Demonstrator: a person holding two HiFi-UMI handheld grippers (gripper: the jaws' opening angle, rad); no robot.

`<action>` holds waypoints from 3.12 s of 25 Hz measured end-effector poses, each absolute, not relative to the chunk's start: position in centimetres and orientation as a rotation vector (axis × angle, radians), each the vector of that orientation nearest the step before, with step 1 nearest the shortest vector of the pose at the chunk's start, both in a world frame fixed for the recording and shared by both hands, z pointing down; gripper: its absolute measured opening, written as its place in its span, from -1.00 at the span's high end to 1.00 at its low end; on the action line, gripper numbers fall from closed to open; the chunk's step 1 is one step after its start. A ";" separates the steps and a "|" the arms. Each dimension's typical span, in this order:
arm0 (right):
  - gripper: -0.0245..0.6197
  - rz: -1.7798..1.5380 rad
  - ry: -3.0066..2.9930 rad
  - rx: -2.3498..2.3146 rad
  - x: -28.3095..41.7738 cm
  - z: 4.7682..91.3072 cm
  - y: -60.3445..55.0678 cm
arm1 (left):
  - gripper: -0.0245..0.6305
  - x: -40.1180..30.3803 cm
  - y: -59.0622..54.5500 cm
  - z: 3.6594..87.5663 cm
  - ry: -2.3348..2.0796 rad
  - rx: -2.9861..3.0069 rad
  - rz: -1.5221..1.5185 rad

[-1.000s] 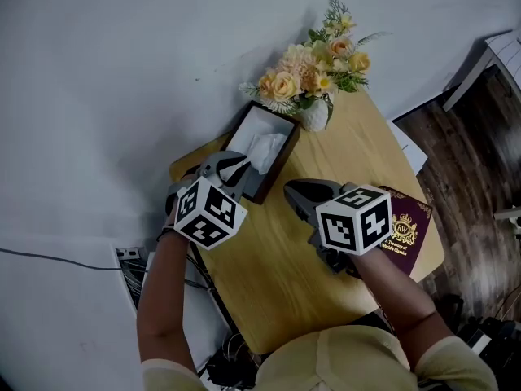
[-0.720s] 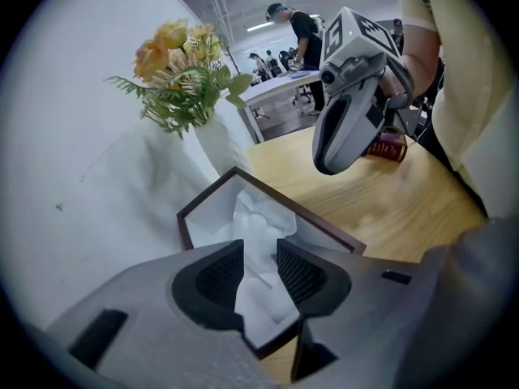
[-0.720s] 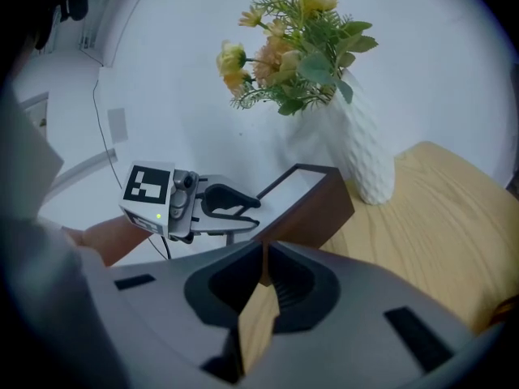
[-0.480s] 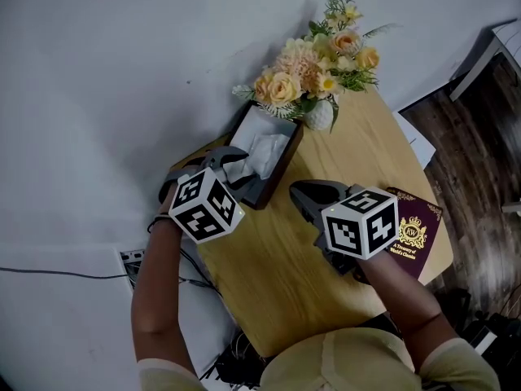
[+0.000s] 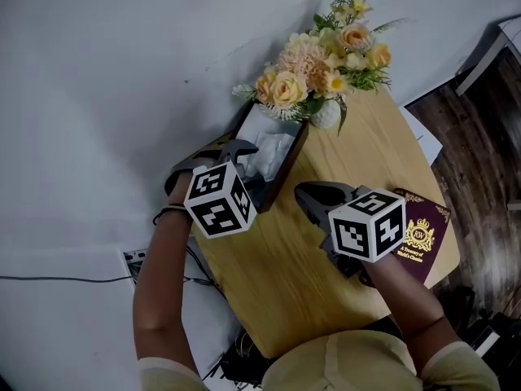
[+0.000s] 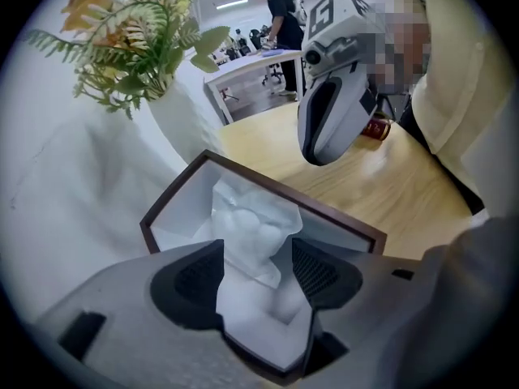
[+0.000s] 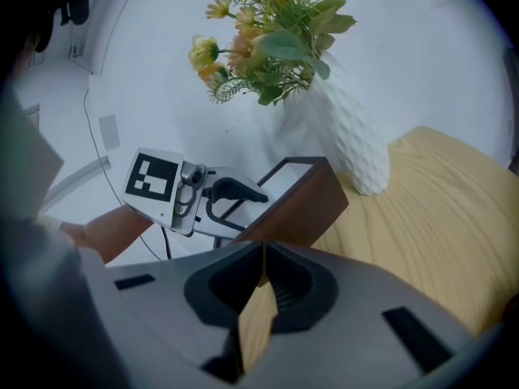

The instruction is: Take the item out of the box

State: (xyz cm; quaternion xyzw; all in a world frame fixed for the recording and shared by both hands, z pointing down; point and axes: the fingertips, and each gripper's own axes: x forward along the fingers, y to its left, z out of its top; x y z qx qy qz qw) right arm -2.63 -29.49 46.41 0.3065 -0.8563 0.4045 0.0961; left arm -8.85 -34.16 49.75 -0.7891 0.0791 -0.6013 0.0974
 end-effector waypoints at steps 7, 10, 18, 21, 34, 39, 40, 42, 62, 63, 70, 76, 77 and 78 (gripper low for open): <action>0.83 1.232 -2.537 0.917 -2.4 46.8 -29.6 | 0.15 -7.8 -34.5 50.4 0.179 -2.240 -1.783; 0.83 1.242 -2.534 0.911 -2.5 47.0 -29.3 | 0.15 -7.6 -34.7 50.9 0.166 -2.215 -1.799; 0.83 1.263 -2.533 0.904 -2.3 47.4 -29.0 | 0.13 -7.2 -35.9 51.6 0.210 -2.102 -1.783; 0.83 1.275 -2.529 0.912 -2.0 47.6 -29.0 | 0.14 -7.2 -36.6 51.7 0.251 -2.037 -1.769; 0.83 1.279 -2.532 0.914 -1.7 47.6 -28.3 | 0.27 -7.0 -37.1 50.2 0.361 -2.067 -1.712; 0.83 1.266 -2.536 0.923 -1.6 47.3 -27.8 | 0.27 -6.9 -36.9 48.9 0.398 -2.100 -1.678; 0.83 1.262 -2.538 0.924 -1.6 47.1 -27.7 | 0.27 -6.9 -36.8 48.6 0.405 -2.107 -1.674; 0.83 1.253 -2.541 0.925 -1.6 46.9 -27.4 | 0.27 -7.0 -36.5 48.2 0.413 -2.114 -1.670; 0.83 1.115 -2.572 1.018 -1.1 42.6 -24.3 | 0.28 -7.7 -32.1 41.3 0.532 -2.176 -1.511; 0.83 1.104 -2.572 1.028 -1.1 42.4 -24.2 | 0.28 -7.8 -31.8 41.1 0.546 -2.189 -1.498; 0.83 1.034 -2.576 1.092 -0.6 41.0 -23.4 | 0.28 -8.9 -29.4 39.7 0.675 -2.233 -1.430; 0.83 0.970 -2.596 1.105 -0.9 39.8 -22.4 | 0.28 -10.0 -27.0 38.8 0.845 -2.297 -1.341; 0.83 0.961 -2.606 1.107 -1.1 39.6 -22.2 | 0.28 -10.2 -26.5 38.7 0.869 -2.295 -1.330; 0.83 0.951 -2.617 1.109 -1.2 39.3 -22.0 | 0.29 -10.4 -26.1 38.5 0.893 -2.298 -1.316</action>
